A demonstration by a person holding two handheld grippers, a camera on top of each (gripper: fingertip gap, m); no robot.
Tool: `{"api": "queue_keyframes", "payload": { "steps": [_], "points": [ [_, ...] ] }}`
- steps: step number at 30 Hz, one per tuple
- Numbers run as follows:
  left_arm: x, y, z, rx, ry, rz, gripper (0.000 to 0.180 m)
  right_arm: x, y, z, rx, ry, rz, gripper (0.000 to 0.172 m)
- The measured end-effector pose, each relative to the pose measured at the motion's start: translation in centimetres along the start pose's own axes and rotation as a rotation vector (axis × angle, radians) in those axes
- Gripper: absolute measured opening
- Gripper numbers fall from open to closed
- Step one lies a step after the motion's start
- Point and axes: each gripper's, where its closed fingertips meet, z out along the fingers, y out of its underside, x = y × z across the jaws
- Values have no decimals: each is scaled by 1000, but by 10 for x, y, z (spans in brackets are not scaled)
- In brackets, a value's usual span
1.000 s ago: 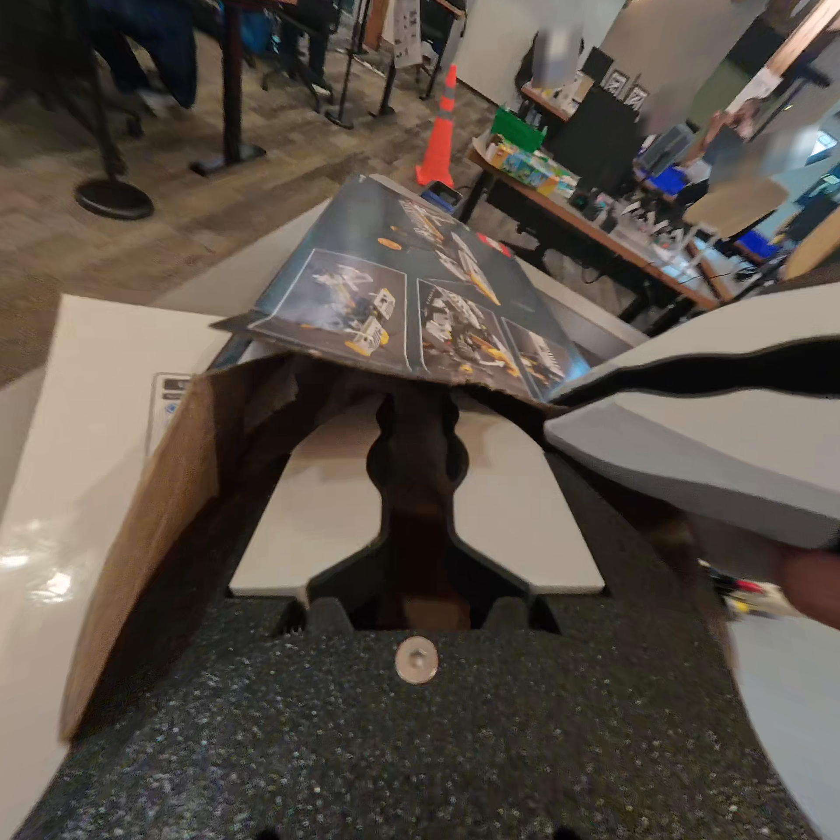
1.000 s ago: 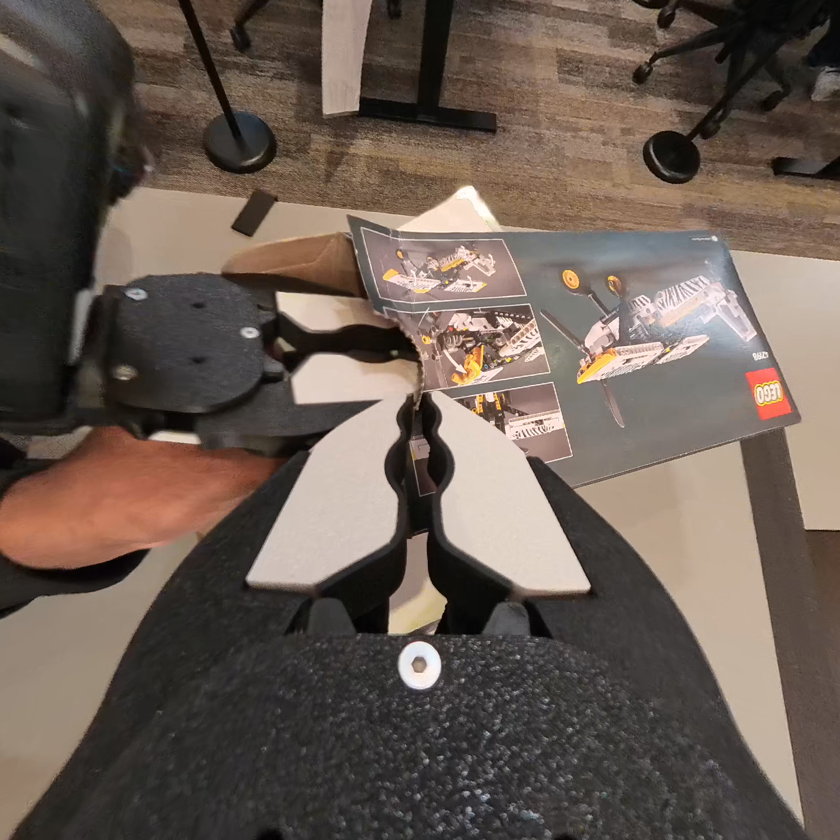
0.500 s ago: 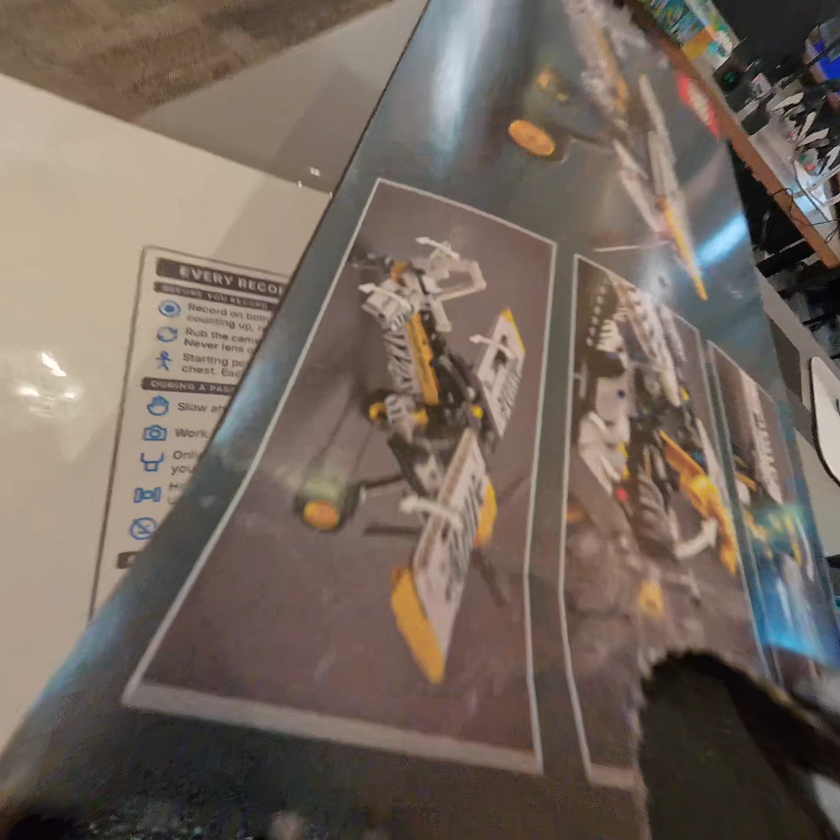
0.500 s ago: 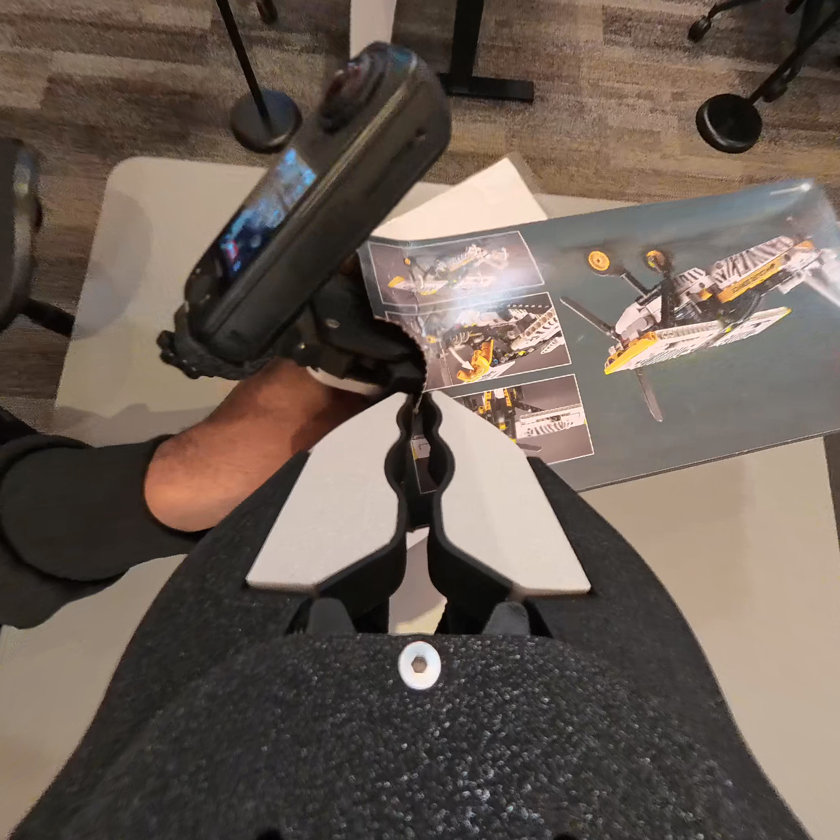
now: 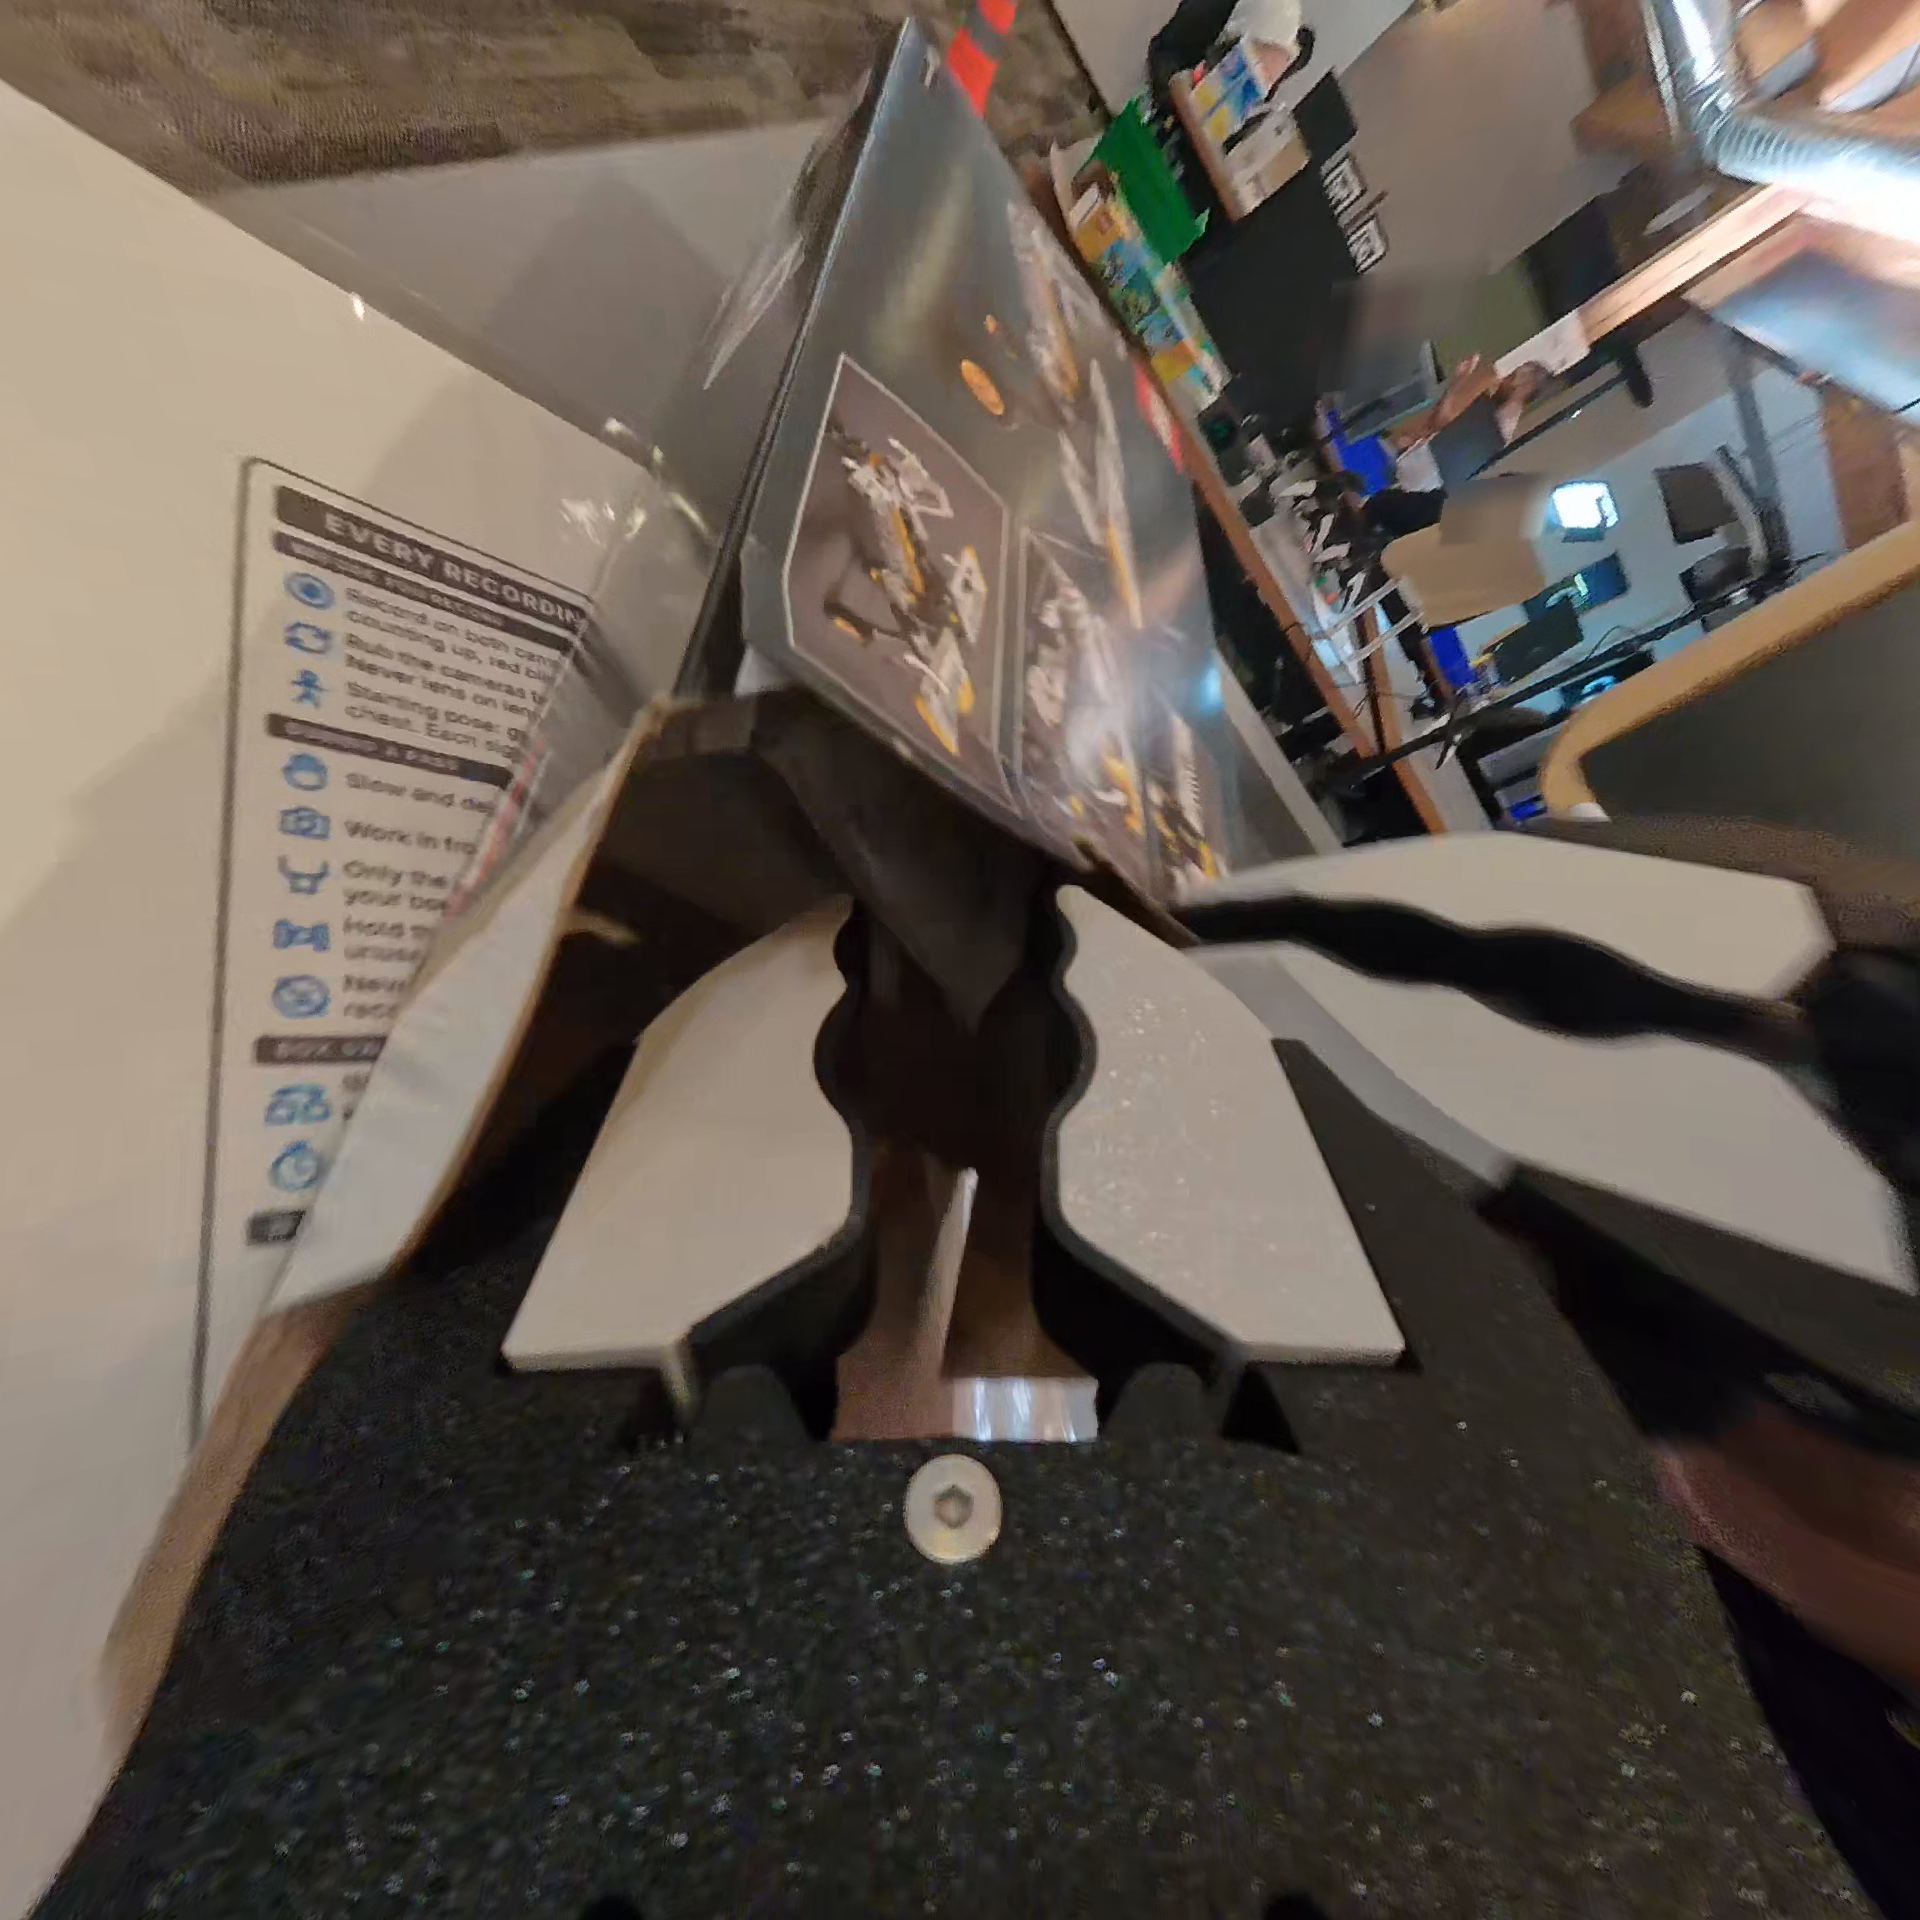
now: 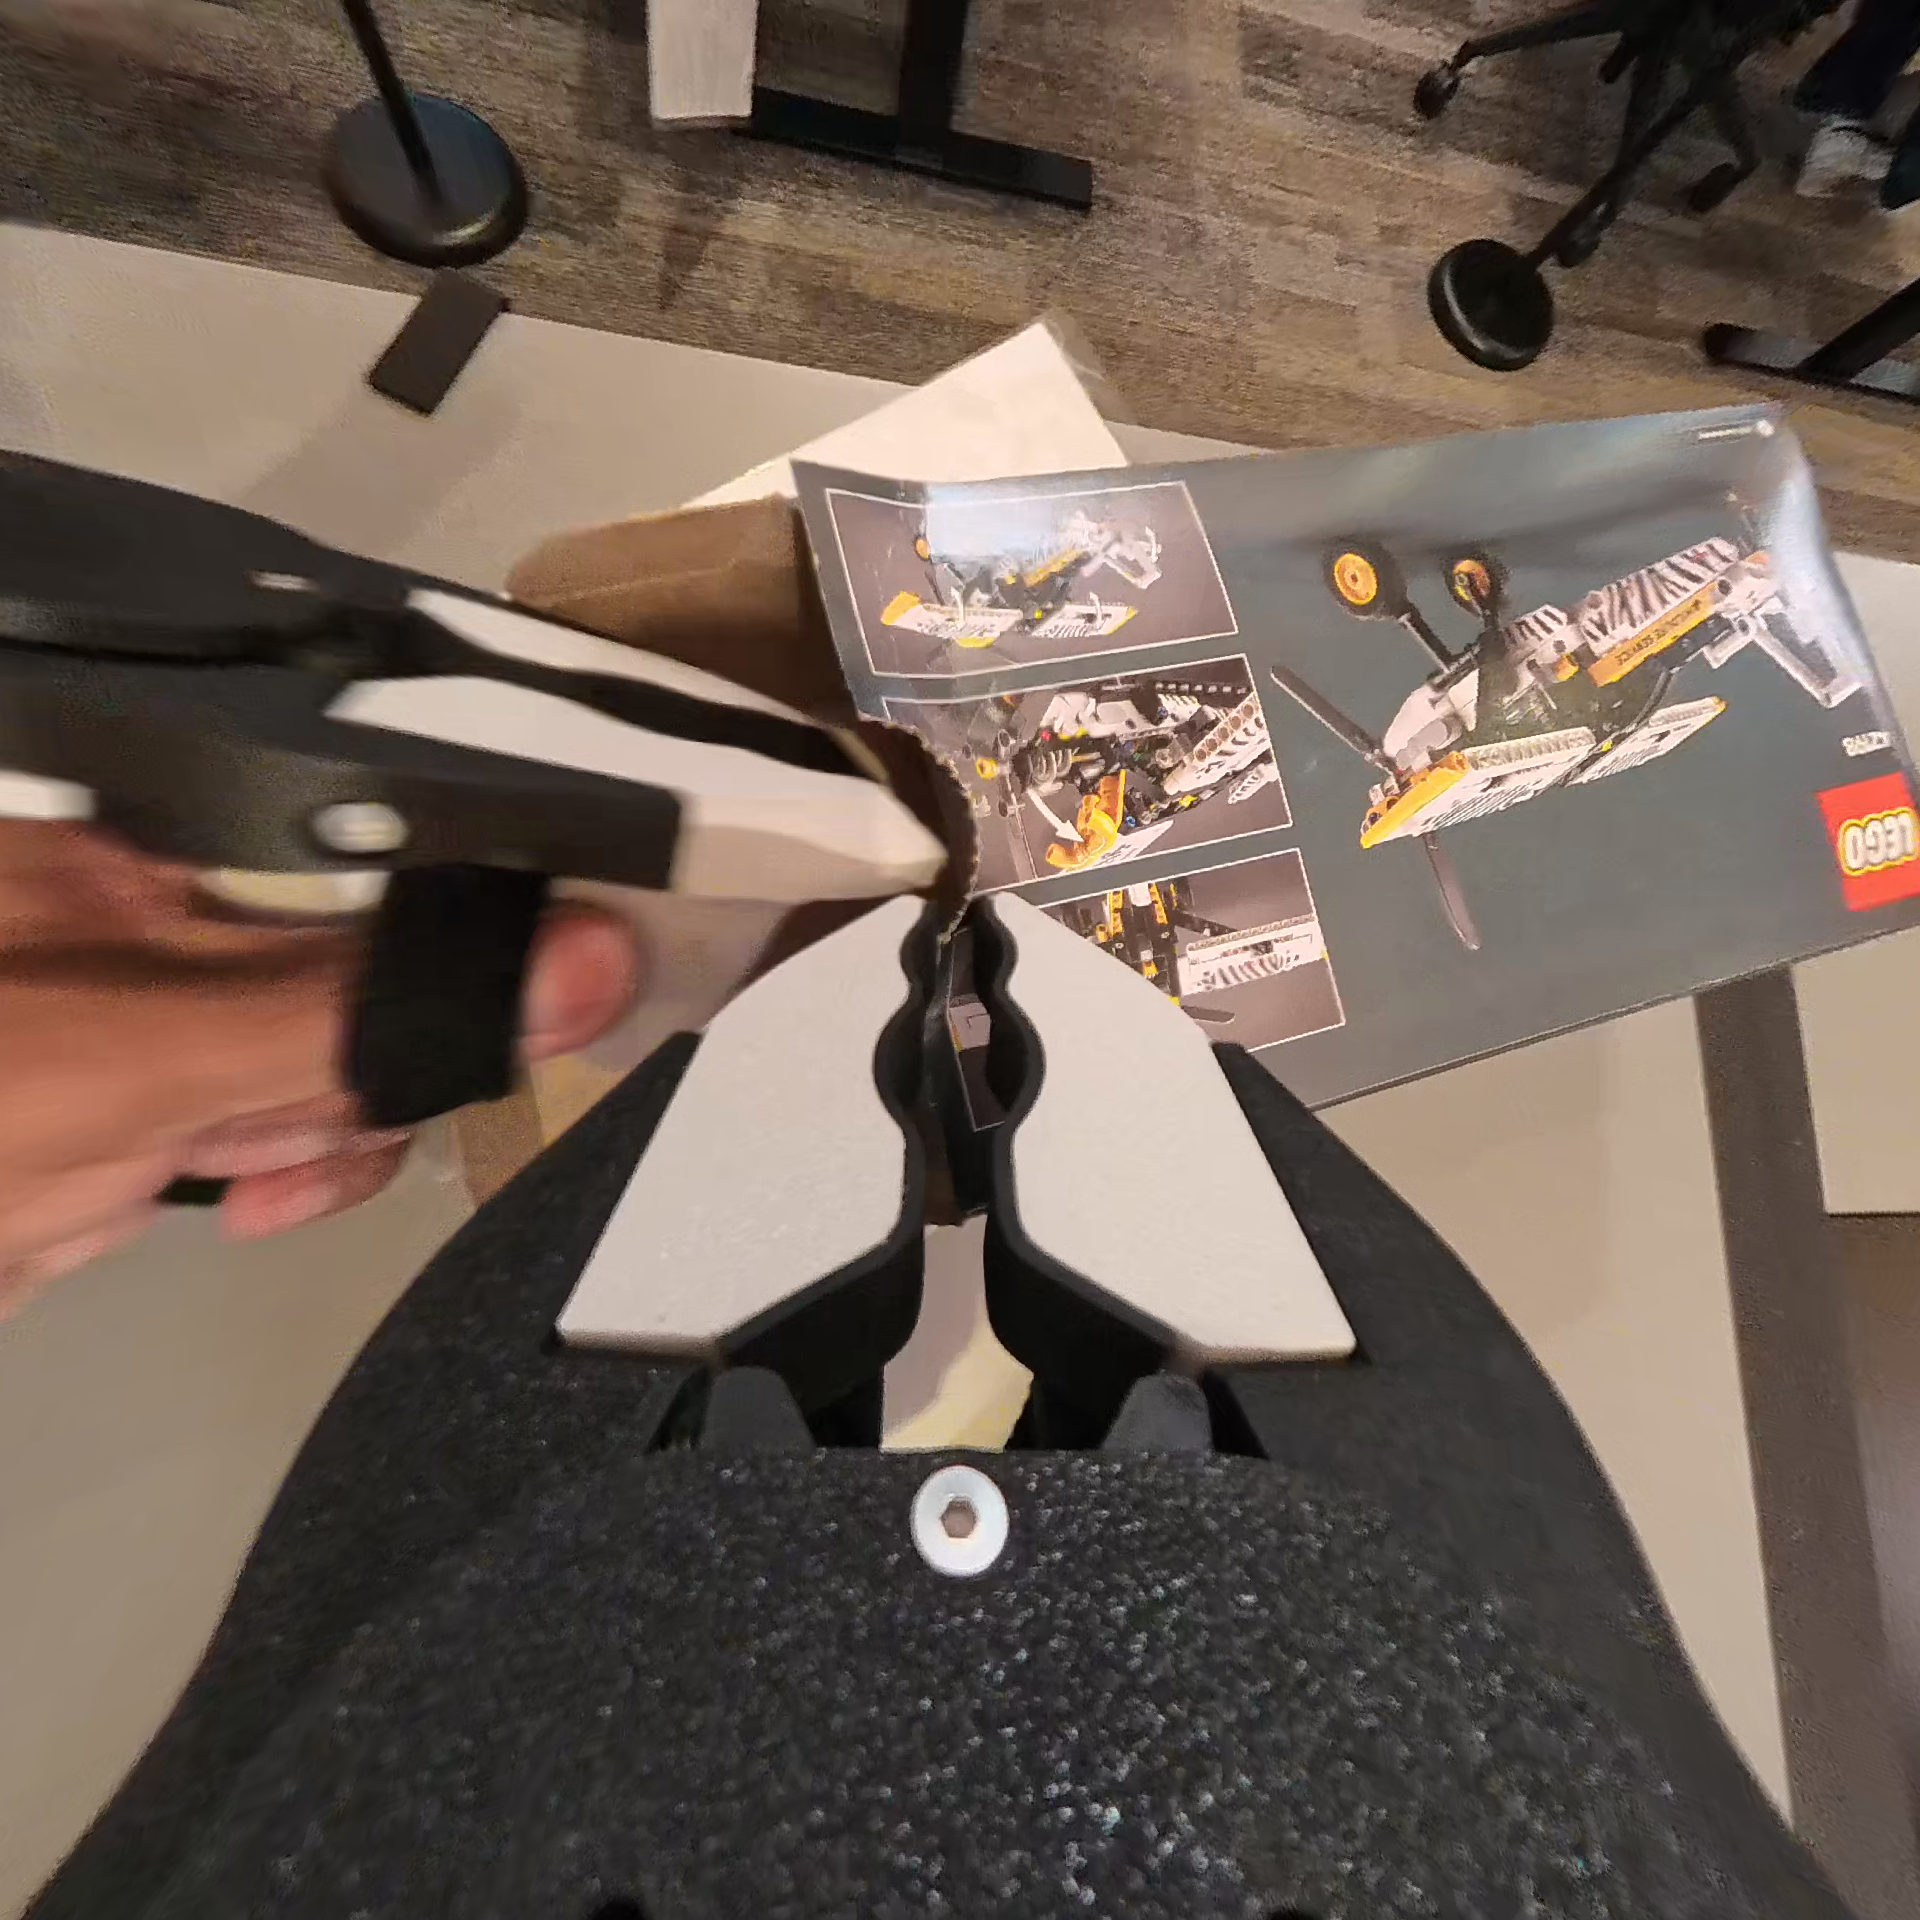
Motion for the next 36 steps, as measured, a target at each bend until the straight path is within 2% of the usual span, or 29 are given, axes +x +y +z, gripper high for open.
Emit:
{"api": "queue_keyframes", "payload": {
  "steps": [1,3,6,10,13,16,20,21,23,25,27,28,30,34,36],
  "points": [
    [3,-2,-9,19,12,8,35,3,0,2,1,18,0,7],
    [10,-1,-25,36,26,56,35,5,-3,4,10,40,2,9],
    [34,5,-48,51,60,218,44,3,-9,-8,52,77,-1,16],
    [80,15,-77,123,118,497,53,-3,-5,-54,131,153,-5,17],
    [120,35,-92,156,216,657,69,-11,20,-100,165,173,8,23],
    [157,62,-103,171,335,746,82,-11,64,-149,196,207,47,24],
    [215,109,-114,199,542,831,87,-7,147,-217,195,259,124,25],
    [230,125,-115,189,598,842,82,-7,172,-234,188,271,147,26],
    [258,155,-114,196,696,888,57,-3,224,-269,163,318,189,28],
    [285,182,-109,247,763,937,47,2,280,-307,135,377,235,31],
    [310,212,-102,264,831,965,51,7,338,-349,108,446,291,34],
    [322,226,-98,277,857,967,60,9,368,-371,85,483,318,36],
    [343,257,-94,264,936,982,65,12,432,-417,2,549,366,44],
    [365,318,-78,164,1009,1064,63,18,554,-507,-264,674,382,56],
    [372,342,-77,123,1049,1092,61,15,602,-537,-390,661,382,65]
  ]
}}
